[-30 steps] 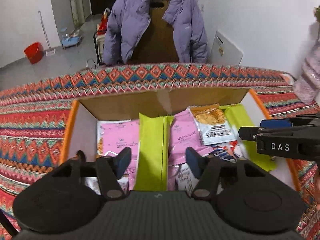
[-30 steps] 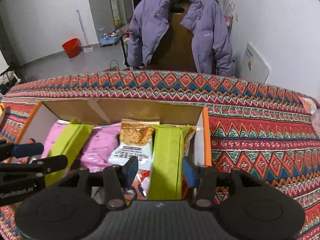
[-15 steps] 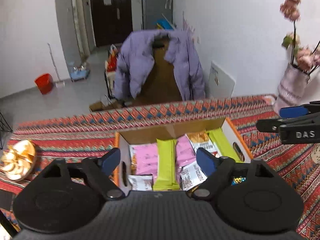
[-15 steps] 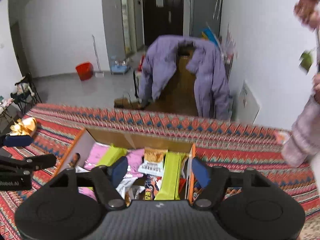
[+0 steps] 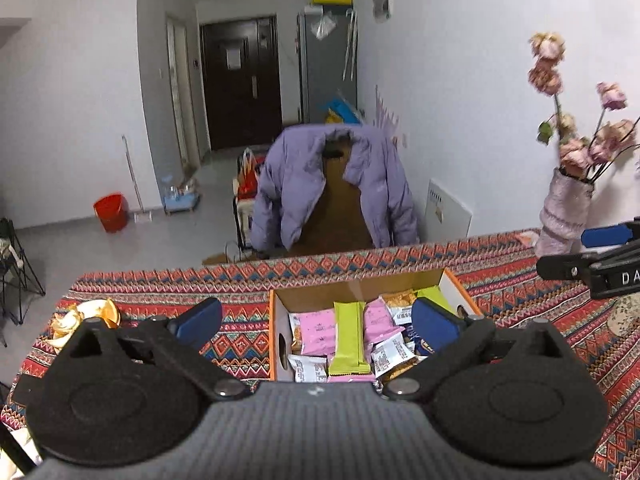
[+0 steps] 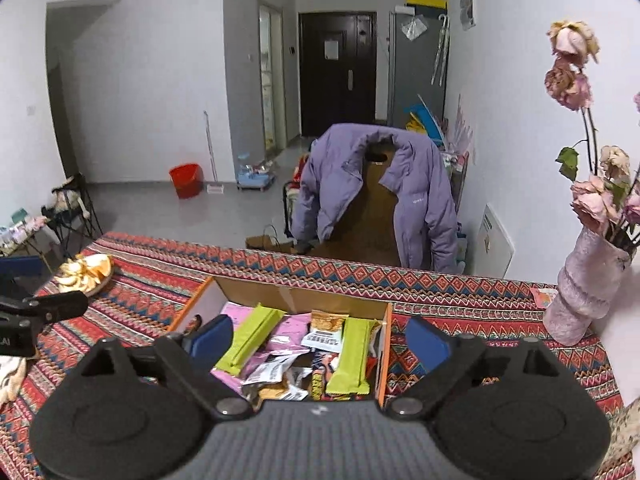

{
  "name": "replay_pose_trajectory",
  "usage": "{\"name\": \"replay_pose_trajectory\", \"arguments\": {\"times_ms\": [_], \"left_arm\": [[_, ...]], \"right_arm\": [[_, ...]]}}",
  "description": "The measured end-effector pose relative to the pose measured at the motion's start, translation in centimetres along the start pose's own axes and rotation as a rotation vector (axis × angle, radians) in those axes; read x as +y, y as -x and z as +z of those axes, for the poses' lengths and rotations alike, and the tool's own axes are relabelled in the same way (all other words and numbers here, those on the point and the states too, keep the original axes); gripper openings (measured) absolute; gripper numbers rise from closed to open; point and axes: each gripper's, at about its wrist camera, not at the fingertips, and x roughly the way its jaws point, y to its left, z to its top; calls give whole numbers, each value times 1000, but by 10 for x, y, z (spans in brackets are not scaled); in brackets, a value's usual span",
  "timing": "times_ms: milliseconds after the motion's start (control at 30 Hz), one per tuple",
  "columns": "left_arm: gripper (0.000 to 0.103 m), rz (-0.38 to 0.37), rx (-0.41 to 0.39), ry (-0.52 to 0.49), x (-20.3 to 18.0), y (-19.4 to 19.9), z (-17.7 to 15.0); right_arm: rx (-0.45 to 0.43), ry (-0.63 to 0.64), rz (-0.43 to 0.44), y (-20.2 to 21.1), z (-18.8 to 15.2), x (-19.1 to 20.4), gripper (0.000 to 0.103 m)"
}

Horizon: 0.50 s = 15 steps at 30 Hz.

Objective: Organize snacks
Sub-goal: 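Open both tools to release the bars and lift them out of the box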

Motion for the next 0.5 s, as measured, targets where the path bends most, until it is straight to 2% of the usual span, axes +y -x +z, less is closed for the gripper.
{"name": "replay_pose_trajectory", "arguments": {"times_ms": [200, 300, 500], "left_arm": [[103, 2, -79, 53, 11, 53, -44], [103, 22, -128, 23, 11, 79, -74], [103, 64, -236, -36, 5, 130, -151]], "right_arm": [[-68, -2, 46, 43, -48, 11, 98], [-115, 14, 74, 65, -83, 17, 100], [-216, 76, 32, 104, -159, 30, 103]]}}
